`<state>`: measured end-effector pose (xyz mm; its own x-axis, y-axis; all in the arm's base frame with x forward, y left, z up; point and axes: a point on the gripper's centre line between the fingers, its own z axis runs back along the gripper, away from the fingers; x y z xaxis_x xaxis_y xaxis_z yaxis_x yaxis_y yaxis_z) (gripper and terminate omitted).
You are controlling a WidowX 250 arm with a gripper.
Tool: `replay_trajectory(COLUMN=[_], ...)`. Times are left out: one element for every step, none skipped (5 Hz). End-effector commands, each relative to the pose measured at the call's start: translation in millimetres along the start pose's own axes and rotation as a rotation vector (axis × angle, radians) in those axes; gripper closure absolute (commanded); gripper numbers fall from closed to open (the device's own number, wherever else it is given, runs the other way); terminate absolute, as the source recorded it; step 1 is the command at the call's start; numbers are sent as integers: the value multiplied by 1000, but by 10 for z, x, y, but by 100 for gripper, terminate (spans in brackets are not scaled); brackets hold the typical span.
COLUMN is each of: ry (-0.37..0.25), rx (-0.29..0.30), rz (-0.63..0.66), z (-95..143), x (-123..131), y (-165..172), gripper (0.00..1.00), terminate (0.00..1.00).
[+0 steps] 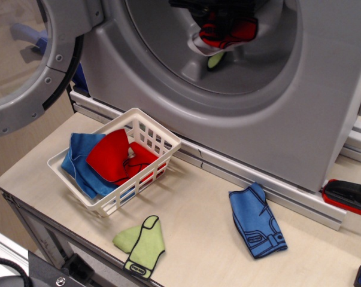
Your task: Put clothes in laundry machine
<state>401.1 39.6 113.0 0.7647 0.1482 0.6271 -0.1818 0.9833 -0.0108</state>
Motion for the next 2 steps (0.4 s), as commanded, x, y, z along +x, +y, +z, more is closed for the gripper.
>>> replay_trajectory(ry=[-53,-32], rx=[-38,-48], rz=[8,0], z=[207,406], x=[44,-124], y=[150,263], gripper=[0,0], terminate=[0,0])
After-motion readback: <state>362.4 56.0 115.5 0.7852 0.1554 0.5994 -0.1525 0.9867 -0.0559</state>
